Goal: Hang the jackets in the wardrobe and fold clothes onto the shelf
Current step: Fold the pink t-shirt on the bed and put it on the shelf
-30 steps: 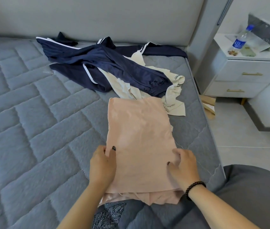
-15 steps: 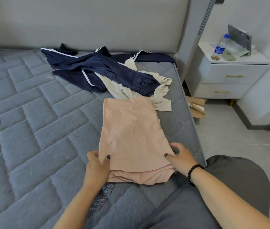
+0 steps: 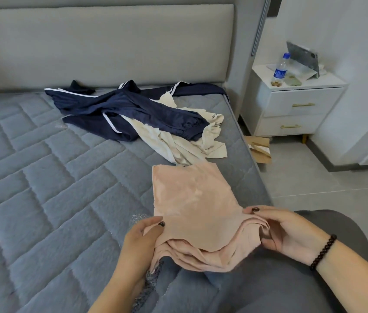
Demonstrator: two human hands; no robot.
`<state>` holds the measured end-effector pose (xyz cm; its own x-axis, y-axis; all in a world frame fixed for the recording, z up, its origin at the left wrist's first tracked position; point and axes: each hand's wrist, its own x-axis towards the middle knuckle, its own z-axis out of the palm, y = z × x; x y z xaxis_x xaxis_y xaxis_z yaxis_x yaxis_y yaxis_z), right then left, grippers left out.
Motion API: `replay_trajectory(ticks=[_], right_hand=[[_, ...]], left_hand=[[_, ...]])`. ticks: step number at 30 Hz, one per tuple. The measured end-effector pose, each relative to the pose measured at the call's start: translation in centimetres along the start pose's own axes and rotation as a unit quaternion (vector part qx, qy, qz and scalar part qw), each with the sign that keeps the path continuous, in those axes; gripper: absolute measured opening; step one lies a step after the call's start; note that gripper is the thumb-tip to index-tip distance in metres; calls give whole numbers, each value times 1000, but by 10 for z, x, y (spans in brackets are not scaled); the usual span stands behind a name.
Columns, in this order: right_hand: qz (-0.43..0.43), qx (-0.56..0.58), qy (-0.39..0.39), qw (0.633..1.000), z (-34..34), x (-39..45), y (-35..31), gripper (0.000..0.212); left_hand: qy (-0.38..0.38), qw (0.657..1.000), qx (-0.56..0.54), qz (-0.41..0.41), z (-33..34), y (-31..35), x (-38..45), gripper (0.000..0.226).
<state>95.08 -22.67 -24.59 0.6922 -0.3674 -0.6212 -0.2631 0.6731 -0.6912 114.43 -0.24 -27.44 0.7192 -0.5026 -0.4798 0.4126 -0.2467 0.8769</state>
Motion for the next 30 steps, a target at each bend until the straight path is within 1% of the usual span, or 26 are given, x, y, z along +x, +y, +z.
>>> replay_trajectory(ticks=[4,7,9,11,13,15,17,18,19,21,22,23,25,26,27,28,29,30], right_hand=[[-28,69,-24,997,21,23,-23,33],[-39,117,-10,992,29,49,-47,35],[-48,125,11,991,31,70,-61,32],[-56,101,40,993,31,93,-70,22],[-45,54,52,996,33,116,-75,17],[-27,-15,54,998,38,134,-75,17],[-34,-60,69,995,39,146,-70,23],[-56,-70,82,993,38,149,-66,31],[-89,-75,101,988,35,150,-62,42],[-162,-96,160,969,26,149,-49,55],[-187,-110,199,956,20,148,-41,54],[-202,-124,243,941,14,146,-30,50],[-192,-149,313,918,6,142,-10,37],[-168,-167,320,917,4,142,-2,28],[-139,-190,307,922,3,142,4,18],[-116,-206,284,929,3,143,7,10],[-109,-217,267,933,5,144,9,10],[-118,-225,260,932,6,144,10,17]], left_hand=[[-23,996,-86,-32,8,23,38,19],[-22,987,-150,-47,14,43,73,21],[2,979,-194,-67,19,56,97,26],[30,964,-248,-91,25,64,120,27],[54,948,-293,-109,34,64,134,26],[88,941,-310,-105,45,59,141,25],[123,941,-305,-82,54,54,142,21],[141,946,-285,-64,55,50,143,20],[167,954,-244,-41,55,44,143,26],[225,970,-96,9,51,27,138,48],[239,970,-26,43,50,18,131,53],[245,967,20,72,51,8,124,51],[241,962,80,98,49,-15,112,32],[237,961,107,97,48,-23,107,23],[234,959,131,91,47,-29,105,18],[234,956,154,93,46,-32,103,18],[235,950,177,100,46,-32,103,20],[239,944,196,113,48,-28,102,22]])
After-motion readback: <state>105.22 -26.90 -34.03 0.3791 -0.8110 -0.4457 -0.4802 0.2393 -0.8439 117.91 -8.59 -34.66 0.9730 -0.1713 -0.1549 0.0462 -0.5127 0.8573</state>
